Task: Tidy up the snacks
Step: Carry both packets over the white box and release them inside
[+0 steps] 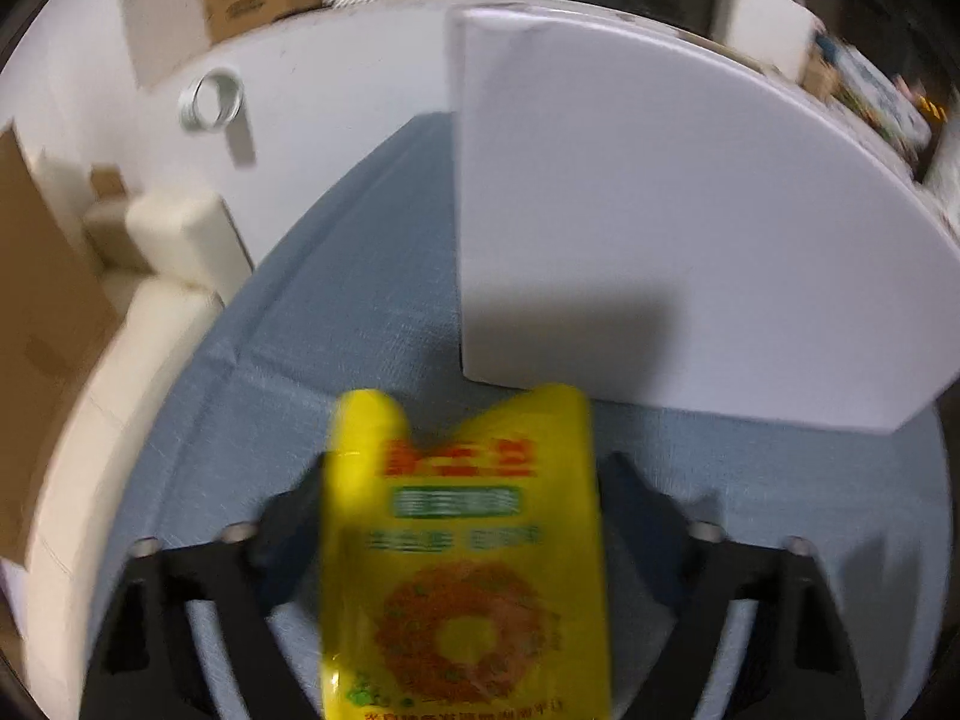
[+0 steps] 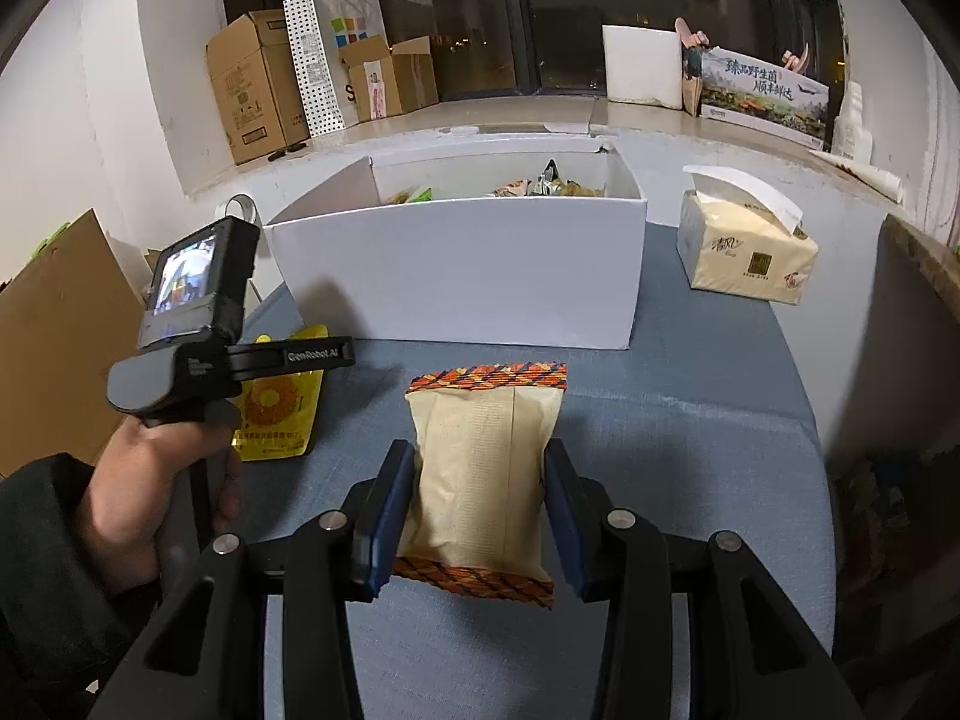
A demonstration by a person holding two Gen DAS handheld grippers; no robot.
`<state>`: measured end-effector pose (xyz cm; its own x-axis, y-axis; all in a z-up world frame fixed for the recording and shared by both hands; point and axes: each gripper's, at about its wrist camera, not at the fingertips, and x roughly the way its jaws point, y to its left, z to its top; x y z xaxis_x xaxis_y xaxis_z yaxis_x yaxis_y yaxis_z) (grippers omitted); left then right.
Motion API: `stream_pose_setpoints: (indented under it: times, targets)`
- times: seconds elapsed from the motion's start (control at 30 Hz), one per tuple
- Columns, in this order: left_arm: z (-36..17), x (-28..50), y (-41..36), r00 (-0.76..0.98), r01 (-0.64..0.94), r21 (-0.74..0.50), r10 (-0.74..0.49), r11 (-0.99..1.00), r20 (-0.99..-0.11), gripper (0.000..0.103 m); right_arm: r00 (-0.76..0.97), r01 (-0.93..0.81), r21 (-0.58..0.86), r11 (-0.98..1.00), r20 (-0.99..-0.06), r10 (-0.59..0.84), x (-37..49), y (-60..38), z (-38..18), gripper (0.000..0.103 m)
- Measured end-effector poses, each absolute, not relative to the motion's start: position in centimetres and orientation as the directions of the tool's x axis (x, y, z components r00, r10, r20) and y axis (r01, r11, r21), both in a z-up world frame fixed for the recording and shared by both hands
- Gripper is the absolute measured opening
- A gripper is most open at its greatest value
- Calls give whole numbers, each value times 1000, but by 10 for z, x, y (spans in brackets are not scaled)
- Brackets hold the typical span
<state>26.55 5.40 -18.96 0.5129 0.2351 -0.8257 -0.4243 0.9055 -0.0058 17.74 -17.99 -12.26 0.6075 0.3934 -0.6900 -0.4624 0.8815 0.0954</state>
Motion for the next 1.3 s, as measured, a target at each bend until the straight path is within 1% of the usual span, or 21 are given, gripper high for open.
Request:
stream_pose_setpoints:
  times: [0.03, 0.1, 0.23, 0.27, 0.3, 0.37, 0.43, 0.5, 0.6, 0.7, 0.77, 0.93, 1.03, 1.2, 1.3]
  targets:
    - [-188, 262, 53, 534, -407, -19, 221, 913, -816, 79, 605, -462, 97, 881, -692, 394, 177, -181, -124, 47]
    - [-182, 253, 51, 572, -381, -18, 220, 924, -790, 58, 602, -457, 107, 883, -694, 395, 178, -183, -126, 47]
    - [-173, 233, 53, 617, -302, -58, 148, 952, -773, 55, 600, -448, 124, 885, -692, 401, 177, -188, -127, 47]
    - [-169, 227, 54, 630, -284, -62, 138, 957, -764, 50, 600, -448, 122, 886, -693, 399, 177, -188, -128, 47]
    - [-164, 223, 56, 644, -273, -66, 131, 960, -754, 28, 599, -447, 124, 886, -694, 399, 176, -188, -127, 47]
    - [-149, 206, 57, 675, -226, -112, 72, 968, -735, 27, 603, -448, 126, 885, -688, 404, 174, -188, -126, 47]
    - [-133, 191, 53, 696, -172, -115, 38, 978, -717, 28, 608, -451, 120, 885, -684, 403, 172, -187, -124, 47]
    - [-126, 183, 50, 694, -158, -99, 39, 983, -718, 28, 609, -450, 117, 885, -685, 400, 172, -186, -125, 47]
    - [-128, 176, 54, 699, -144, -126, 11, 981, -715, 28, 605, -449, 126, 885, -686, 405, 171, -184, -126, 47]
    - [-123, 170, 50, 721, -109, -138, -17, 984, -693, 27, 607, -460, 114, 881, -683, 406, 168, -182, -125, 47]
    - [-112, 166, 43, 741, -84, -143, -34, 986, -671, 27, 613, -460, 111, 881, -678, 405, 166, -183, -122, 47]
    - [-62, 159, 34, 806, -21, -147, -71, 989, -588, 27, 639, -452, 120, 884, -648, 415, 165, -189, -107, 47]
    - [-33, 166, 33, 832, 3, -154, -88, 988, -548, 27, 651, -456, 116, 882, -633, 419, 171, -190, -94, 47]
    - [5, 203, 40, 858, 13, -151, -89, 988, -506, 27, 682, -460, 97, 883, -599, 420, 199, -186, -61, 47]
    - [17, 233, 44, 860, 7, -153, -84, 988, -504, 27, 701, -461, 84, 883, -576, 421, 225, -179, -38, 47]
